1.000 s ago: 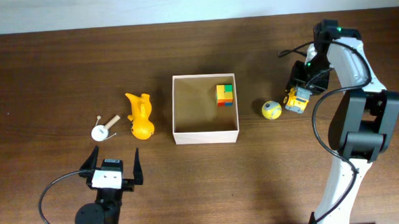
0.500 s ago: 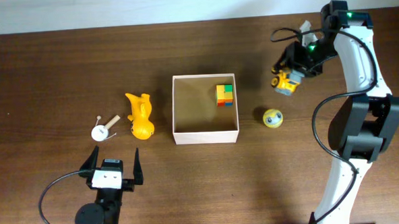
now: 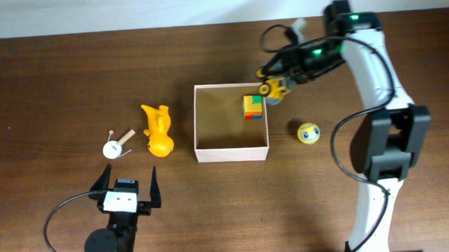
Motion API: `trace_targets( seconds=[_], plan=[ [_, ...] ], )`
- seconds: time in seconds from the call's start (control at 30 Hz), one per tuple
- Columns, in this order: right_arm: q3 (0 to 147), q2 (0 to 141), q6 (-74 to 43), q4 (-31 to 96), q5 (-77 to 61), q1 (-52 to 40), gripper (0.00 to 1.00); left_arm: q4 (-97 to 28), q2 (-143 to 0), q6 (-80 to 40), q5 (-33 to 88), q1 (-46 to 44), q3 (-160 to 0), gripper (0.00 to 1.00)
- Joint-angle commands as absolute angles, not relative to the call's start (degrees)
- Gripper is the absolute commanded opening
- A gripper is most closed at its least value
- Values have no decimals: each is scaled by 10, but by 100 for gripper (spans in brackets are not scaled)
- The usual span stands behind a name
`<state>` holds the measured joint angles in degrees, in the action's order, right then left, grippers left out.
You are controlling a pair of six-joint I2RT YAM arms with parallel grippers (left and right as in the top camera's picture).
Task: Pack container
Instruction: 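Lift the truck and carry it left into the pink box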
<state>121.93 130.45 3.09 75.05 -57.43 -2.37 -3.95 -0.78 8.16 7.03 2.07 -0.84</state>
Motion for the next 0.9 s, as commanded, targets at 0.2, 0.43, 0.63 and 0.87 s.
trace_targets(
  seconds=[0.2,0.43,0.63,0.87],
  plan=[
    [1232,1286,43,730,-606,-113,49,-41,-3,91,66,22,-5,99],
    [1232,1286,-85,695,-382,-189,49,-41,-3,91,66,22,-5,99],
    [1232,1286,-208,658,-166,-271,50,-41,-3,91,66,23,-5,99],
    [1232,1286,-308,645,-6,-339,50,-41,-3,91,66,23,-5,99]
  ],
)
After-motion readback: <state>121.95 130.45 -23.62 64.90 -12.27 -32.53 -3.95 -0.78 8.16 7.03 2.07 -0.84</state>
